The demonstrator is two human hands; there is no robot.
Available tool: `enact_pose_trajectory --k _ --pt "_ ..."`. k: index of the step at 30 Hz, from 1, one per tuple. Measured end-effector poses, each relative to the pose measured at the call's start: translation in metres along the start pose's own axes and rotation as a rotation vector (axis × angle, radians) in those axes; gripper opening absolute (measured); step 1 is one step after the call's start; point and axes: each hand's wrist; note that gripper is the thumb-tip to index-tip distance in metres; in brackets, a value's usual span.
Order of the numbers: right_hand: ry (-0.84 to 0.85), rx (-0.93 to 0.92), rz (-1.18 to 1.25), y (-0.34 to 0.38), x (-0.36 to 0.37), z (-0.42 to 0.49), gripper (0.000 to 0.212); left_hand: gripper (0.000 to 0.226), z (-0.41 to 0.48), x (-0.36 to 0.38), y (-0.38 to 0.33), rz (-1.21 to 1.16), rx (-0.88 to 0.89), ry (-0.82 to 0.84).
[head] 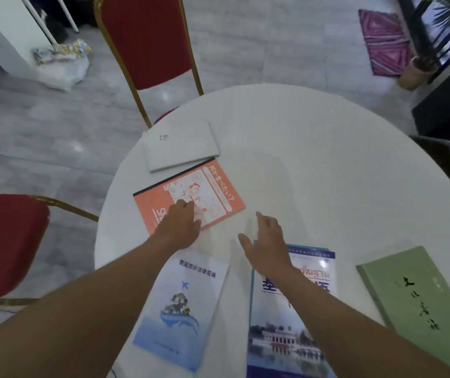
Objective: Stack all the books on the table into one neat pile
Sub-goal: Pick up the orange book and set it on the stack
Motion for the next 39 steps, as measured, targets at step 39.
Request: enact_pose_trajectory --k 39 --pt "0.136 0.188 0.619 0.075 0.017 0.033 0.067 0.034 0.035 -0.075 0.028 -0.619 -0.049 -0.282"
Point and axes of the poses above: each hand's wrist, its own z-axis towards the middle knuckle, its own x-axis out of the palm, y = z × x, and after that the axes turned 4 degrees about z, right-handed
